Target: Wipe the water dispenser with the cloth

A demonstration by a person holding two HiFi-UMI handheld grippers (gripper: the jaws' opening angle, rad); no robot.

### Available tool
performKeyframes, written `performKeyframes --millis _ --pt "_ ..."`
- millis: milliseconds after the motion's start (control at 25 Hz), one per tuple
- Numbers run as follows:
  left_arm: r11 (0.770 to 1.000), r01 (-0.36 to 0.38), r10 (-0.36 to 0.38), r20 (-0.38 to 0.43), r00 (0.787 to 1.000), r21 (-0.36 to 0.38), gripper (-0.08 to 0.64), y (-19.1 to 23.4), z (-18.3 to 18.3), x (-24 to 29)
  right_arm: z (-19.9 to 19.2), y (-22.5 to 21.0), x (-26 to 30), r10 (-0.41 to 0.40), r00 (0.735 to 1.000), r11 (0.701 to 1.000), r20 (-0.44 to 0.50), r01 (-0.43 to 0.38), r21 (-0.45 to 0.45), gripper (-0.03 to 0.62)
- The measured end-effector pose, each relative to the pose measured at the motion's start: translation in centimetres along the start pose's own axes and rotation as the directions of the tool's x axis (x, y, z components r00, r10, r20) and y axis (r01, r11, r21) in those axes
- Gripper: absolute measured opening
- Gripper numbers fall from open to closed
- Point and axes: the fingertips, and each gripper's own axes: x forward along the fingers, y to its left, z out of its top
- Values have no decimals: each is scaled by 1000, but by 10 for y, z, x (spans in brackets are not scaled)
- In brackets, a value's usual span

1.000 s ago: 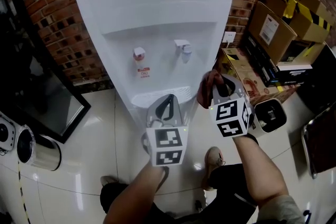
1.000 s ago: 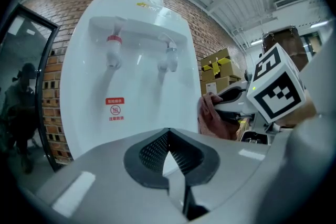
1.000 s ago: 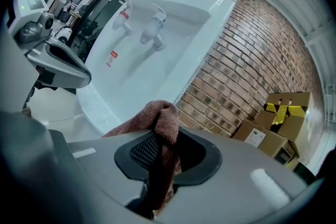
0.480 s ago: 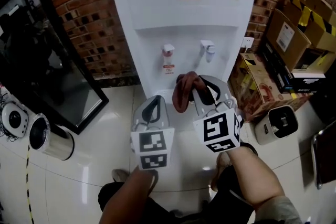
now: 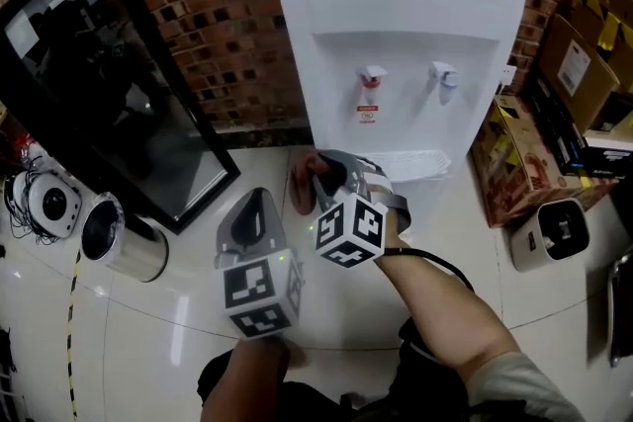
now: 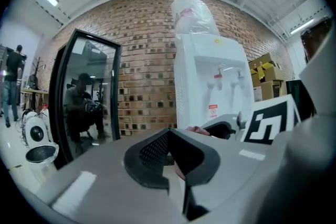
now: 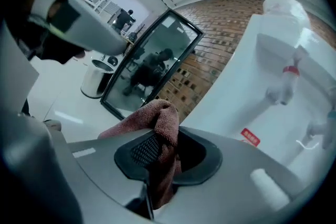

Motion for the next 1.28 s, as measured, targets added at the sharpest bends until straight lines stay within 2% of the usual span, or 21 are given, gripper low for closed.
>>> performKeyframes --millis 200,320,680,840,1000,1280 --pt "1000 -21 21 -27 999 -6 0 14 -9 -9 -18 -2 10 -1 999 1000 -52 2 6 84" --pt "1000 -3 2 -38 999 -7 0 7 -14 -4 -25 -11 4 -17 997 1000 -81 19 24 84" --pt "989 147 -146 -35 989 8 0 -66 -12 12 -84 -64 -19 -86 967 990 -239 110 90 84" --pt "983 184 -183 -35 982 17 0 -89 -12 20 -101 -79 -29 -100 955 988 -279 130 88 84" --pt "977 212 -211 -45 976 14 0 -110 -17 28 -112 -84 -39 -88 947 992 -308 113 64 84" --pt "958 286 -284 -60 957 31 0 -153 -23 38 -148 -111 -66 -126 916 988 -381 151 37 84"
